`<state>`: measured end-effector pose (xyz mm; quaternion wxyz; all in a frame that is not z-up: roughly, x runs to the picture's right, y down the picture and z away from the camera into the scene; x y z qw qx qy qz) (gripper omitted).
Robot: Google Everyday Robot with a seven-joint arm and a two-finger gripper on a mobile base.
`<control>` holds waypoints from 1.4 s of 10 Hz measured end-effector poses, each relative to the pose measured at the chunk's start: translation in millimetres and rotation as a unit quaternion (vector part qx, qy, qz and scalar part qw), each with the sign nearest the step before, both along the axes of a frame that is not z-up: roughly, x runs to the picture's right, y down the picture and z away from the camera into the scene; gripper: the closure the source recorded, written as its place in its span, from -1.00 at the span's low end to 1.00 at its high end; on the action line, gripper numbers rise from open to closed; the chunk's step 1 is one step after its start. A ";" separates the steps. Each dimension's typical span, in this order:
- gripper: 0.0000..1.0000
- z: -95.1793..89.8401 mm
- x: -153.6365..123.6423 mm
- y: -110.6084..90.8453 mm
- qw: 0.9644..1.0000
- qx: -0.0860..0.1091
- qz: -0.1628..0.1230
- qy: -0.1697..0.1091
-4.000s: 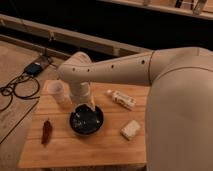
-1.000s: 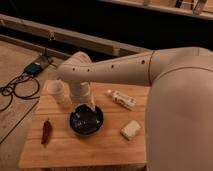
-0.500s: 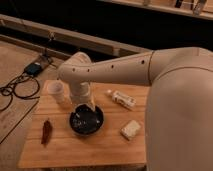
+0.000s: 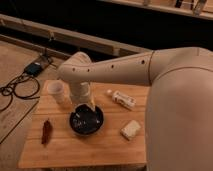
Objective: Knock the eraser over
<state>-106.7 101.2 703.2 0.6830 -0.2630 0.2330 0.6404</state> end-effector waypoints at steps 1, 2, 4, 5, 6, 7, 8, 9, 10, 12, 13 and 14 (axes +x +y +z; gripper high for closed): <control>-0.30 0.4 0.2 -0.3 1.000 0.000 0.000 0.000; -0.30 3.6 2.9 -1.9 1.000 -0.001 0.002 0.000; -0.30 28.8 34.8 -12.4 1.000 -0.005 0.004 0.017; -0.30 38.9 45.5 -15.5 1.000 -0.008 0.003 0.023; -0.30 54.0 58.2 -19.6 1.000 -0.014 0.004 0.027; -0.30 69.6 70.0 -23.0 0.999 -0.020 0.007 0.031; -0.30 84.5 82.3 -27.4 0.999 -0.024 0.010 0.034; -0.30 99.9 93.6 -33.9 0.999 -0.026 0.015 0.037; -0.30 117.3 102.2 -40.8 0.999 -0.028 0.015 0.038; -0.30 140.0 106.0 -53.0 0.999 -0.026 0.016 0.034; -0.30 151.0 107.2 -60.5 0.999 -0.023 0.017 0.031; -0.30 159.2 107.8 -66.2 0.999 -0.021 0.018 0.029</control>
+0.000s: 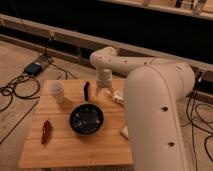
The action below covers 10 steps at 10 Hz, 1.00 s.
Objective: Knock the eraser over
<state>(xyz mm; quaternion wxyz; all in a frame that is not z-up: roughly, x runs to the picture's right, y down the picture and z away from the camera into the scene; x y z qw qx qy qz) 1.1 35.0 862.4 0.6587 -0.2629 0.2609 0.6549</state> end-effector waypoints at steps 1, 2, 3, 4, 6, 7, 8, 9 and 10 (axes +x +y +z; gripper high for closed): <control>-0.30 10.8 -0.9 -6.6 1.000 0.002 0.001 -0.005; -0.30 17.1 -2.5 -11.1 1.000 0.004 0.002 -0.009; -0.30 25.3 -7.2 -16.3 1.000 0.007 0.001 -0.015; -0.30 32.7 -14.2 -21.5 1.000 0.010 0.000 -0.023; -0.30 46.2 -38.7 -30.0 0.999 0.012 -0.003 -0.046; -0.30 50.5 -50.6 -32.6 0.998 0.012 -0.004 -0.058; -0.30 53.2 -63.7 -35.8 0.997 0.013 -0.006 -0.072; -0.30 54.2 -73.3 -38.6 0.996 0.013 -0.009 -0.083; -0.30 54.2 -85.5 -44.2 0.995 0.015 -0.014 -0.097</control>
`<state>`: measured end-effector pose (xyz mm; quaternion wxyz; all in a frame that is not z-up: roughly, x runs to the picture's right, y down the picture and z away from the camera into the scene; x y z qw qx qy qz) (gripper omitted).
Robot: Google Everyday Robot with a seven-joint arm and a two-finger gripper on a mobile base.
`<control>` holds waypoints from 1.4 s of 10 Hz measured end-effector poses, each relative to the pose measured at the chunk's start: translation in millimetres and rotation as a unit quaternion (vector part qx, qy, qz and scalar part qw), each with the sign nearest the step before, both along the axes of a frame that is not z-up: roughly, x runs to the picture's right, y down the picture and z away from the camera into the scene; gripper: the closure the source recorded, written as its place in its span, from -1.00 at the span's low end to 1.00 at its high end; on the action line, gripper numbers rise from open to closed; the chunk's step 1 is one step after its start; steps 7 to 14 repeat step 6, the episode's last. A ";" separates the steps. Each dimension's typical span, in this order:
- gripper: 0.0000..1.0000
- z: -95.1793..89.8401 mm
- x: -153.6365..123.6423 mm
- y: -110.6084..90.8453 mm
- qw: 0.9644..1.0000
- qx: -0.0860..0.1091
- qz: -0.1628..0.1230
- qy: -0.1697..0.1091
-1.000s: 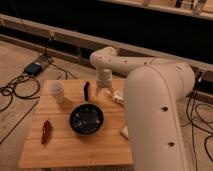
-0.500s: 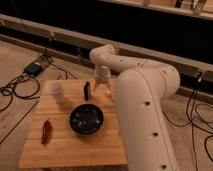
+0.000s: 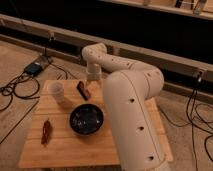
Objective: Knock the eraser over
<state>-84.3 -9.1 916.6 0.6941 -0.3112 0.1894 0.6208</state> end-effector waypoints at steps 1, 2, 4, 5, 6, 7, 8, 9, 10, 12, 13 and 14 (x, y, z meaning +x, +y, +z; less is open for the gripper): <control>-0.30 -0.3 -7.9 -4.1 1.000 0.003 -0.006 -0.008; -0.30 -0.7 -9.1 -5.8 1.000 0.004 -0.008 -0.010; -0.30 0.0 -6.0 -5.2 1.000 0.004 -0.007 -0.008; -0.30 0.0 -5.6 -5.1 1.000 0.003 -0.007 -0.007; -0.30 -0.1 -7.9 -4.8 1.000 0.003 -0.008 -0.008; -0.30 -0.1 -7.9 -4.8 1.000 0.003 -0.008 -0.008; -0.30 -0.1 -7.9 -4.8 1.000 0.003 -0.008 -0.008; -0.30 -0.1 -7.9 -4.8 1.000 0.003 -0.008 -0.008; -0.30 -0.1 -7.9 -4.8 1.000 0.003 -0.008 -0.008; -0.30 -0.1 -7.9 -4.8 1.000 0.003 -0.008 -0.008; -0.30 -0.1 -7.9 -4.8 1.000 0.003 -0.008 -0.008; -0.30 -0.1 -7.9 -4.8 1.000 0.003 -0.008 -0.008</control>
